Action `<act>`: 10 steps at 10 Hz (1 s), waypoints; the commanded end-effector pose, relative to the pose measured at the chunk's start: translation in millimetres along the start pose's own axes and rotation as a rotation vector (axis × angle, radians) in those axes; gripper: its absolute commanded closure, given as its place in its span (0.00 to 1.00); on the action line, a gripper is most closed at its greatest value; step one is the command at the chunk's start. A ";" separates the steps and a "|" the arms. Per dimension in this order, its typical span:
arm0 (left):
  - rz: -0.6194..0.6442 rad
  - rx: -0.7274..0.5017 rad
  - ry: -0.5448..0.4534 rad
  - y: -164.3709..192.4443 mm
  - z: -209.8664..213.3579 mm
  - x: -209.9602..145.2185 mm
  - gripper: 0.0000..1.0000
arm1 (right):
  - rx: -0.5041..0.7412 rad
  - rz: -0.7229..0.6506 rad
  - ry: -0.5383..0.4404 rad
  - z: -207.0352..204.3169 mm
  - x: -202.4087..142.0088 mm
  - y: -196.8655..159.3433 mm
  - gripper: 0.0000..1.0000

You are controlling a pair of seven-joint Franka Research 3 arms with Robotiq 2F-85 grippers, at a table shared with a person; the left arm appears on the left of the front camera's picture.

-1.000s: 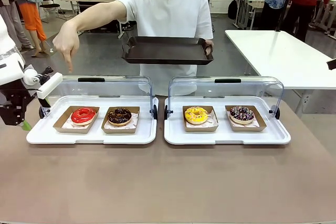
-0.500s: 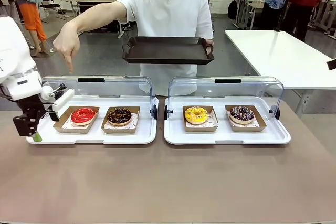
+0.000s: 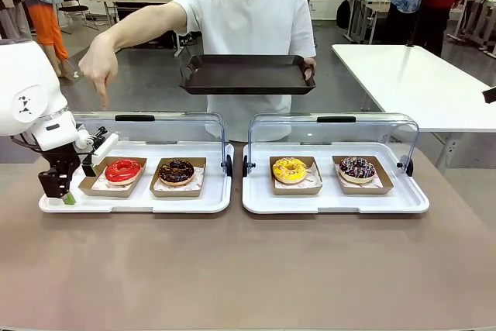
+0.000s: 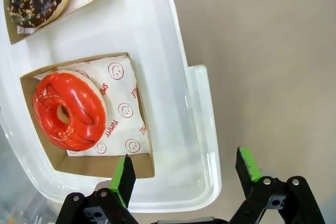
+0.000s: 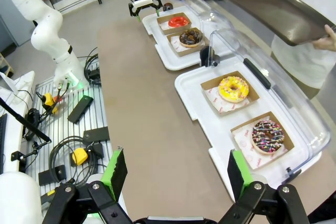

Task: Provide the desired donut to the person.
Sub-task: Pick up and lift the Paper togo box containing the Donut pointed at by the person.

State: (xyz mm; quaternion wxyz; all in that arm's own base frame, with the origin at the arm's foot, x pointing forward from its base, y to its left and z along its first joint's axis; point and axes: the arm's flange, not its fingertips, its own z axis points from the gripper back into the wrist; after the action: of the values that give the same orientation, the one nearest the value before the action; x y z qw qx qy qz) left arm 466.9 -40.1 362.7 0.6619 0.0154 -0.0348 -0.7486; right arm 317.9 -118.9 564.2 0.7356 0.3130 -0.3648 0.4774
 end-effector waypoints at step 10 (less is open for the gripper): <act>0.010 0.032 -0.016 26.6 -25.7 -3.6 0.00 | 0.004 -0.007 -0.002 -0.5 0.1 -0.3 0.00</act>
State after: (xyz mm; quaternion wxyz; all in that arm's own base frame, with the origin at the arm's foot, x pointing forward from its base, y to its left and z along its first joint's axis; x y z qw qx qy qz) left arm 488.2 -41.5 340.9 0.6661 0.0207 -0.0402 -0.7445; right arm 317.9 -118.9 564.2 0.7356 0.3130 -0.3648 0.4774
